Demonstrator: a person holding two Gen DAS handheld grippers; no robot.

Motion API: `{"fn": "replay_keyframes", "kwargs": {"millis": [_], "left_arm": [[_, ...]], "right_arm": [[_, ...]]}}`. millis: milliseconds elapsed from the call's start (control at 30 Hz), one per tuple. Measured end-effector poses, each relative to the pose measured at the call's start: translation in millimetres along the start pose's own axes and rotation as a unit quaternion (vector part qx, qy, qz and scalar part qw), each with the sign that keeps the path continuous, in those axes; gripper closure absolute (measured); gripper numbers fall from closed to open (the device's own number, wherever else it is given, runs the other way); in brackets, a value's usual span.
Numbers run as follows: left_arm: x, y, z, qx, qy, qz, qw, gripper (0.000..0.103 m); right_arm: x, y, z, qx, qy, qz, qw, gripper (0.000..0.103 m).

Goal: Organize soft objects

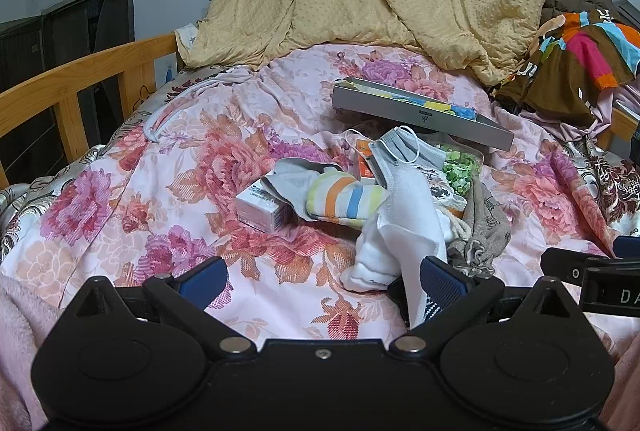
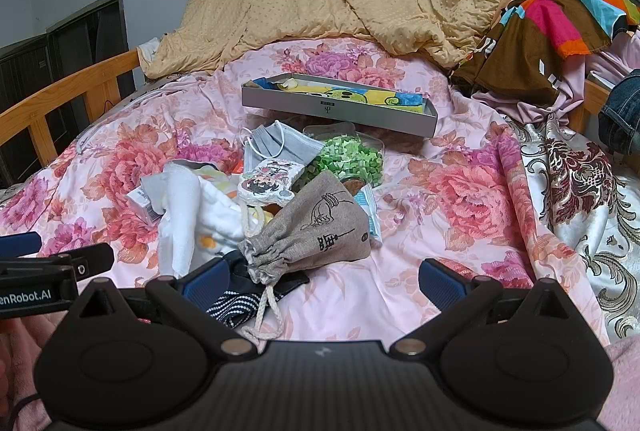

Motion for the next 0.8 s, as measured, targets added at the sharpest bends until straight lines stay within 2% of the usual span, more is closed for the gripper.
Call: {"fn": "replay_keyframes", "kwargs": {"millis": [800], "left_arm": [[-1.4, 0.5, -0.9, 0.001, 0.001, -0.001, 1.0, 0.001]], "right_arm": [[-0.5, -0.3, 0.6, 0.0, 0.001, 0.0, 1.0, 0.0]]}}
Point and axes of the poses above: each gripper's, at about its wrist camera, not at the fingertips, and x roughly against the way its jaws point, y to its left, z to its underside, the point moved 1 cm from there along -x, roughly the way its jaws point, and after that the axes turned 15 degrees about x, right-handed, at the moved point
